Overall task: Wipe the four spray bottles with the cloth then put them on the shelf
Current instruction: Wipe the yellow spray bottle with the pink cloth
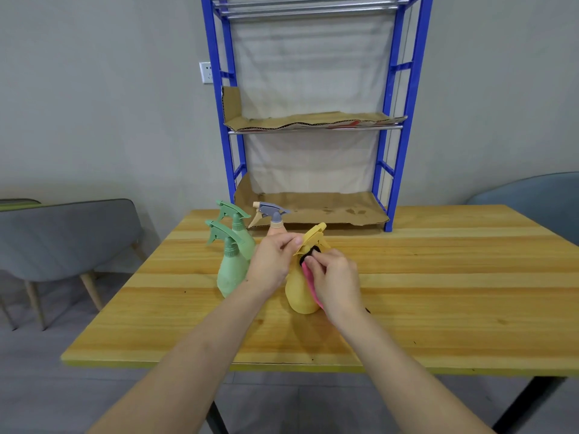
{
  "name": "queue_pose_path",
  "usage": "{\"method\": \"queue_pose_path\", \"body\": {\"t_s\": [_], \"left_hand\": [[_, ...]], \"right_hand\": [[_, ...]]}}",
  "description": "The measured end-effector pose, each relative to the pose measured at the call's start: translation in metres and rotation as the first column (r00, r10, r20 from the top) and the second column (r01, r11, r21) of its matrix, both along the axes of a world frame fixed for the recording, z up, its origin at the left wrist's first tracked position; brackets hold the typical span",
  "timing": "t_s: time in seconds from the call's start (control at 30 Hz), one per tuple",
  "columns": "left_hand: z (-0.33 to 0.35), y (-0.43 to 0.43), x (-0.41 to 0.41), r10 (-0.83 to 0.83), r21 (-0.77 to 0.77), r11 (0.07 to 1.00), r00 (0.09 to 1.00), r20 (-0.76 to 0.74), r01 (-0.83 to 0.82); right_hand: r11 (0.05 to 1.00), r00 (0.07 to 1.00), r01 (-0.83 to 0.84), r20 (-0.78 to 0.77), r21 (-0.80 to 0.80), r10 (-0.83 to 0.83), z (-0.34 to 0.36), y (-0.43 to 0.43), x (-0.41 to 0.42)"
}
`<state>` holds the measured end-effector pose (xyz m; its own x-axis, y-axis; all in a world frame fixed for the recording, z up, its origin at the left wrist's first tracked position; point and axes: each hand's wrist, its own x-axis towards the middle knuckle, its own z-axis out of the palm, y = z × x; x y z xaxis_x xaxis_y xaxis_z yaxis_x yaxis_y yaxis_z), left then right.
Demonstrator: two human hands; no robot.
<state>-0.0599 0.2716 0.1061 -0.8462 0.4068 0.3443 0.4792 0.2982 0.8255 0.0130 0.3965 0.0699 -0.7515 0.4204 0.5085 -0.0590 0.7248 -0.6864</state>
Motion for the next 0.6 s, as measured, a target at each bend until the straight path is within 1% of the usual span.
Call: {"method": "queue_pose_path", "body": {"t_s": [0.1,0.17,0.27,0.37,0.47,0.53,0.6], "left_hand": [[0.003,-0.001,0.001,0.053,-0.056,0.997,0.998,-0.027,-0.054],[0.008,-0.002,0.004,0.074,-0.079,0.994,0.996,-0.043,-0.078],[0.012,0.0,0.009,0.103,-0.116,0.987,0.99,-0.098,-0.114],[0.021,0.003,0.011,0.141,-0.208,0.961,0.969,-0.203,-0.184],[0.029,0.004,0.012,0.162,-0.292,0.921,0.936,-0.312,-0.257],[0.032,0.004,0.013,0.163,-0.326,0.902,0.922,-0.352,-0.284],[0.032,0.005,0.011,0.152,-0.341,0.897,0.92,-0.361,-0.282]], "right_hand": [[0.998,1.0,0.003,-0.024,-0.06,-0.004,-0.001,-0.002,0.006],[0.99,1.0,-0.014,-0.027,-0.143,0.01,0.001,0.001,0.012],[0.969,0.995,0.019,-0.085,-0.246,-0.041,0.006,0.012,0.022],[0.966,0.984,0.057,-0.148,-0.251,-0.097,0.014,0.025,0.027],[0.968,0.976,0.059,-0.19,-0.245,-0.107,0.018,0.034,0.026],[0.971,0.977,0.045,-0.193,-0.235,-0.092,0.018,0.037,0.022],[0.975,0.981,-0.018,-0.193,-0.221,-0.025,0.017,0.037,0.016]]}}
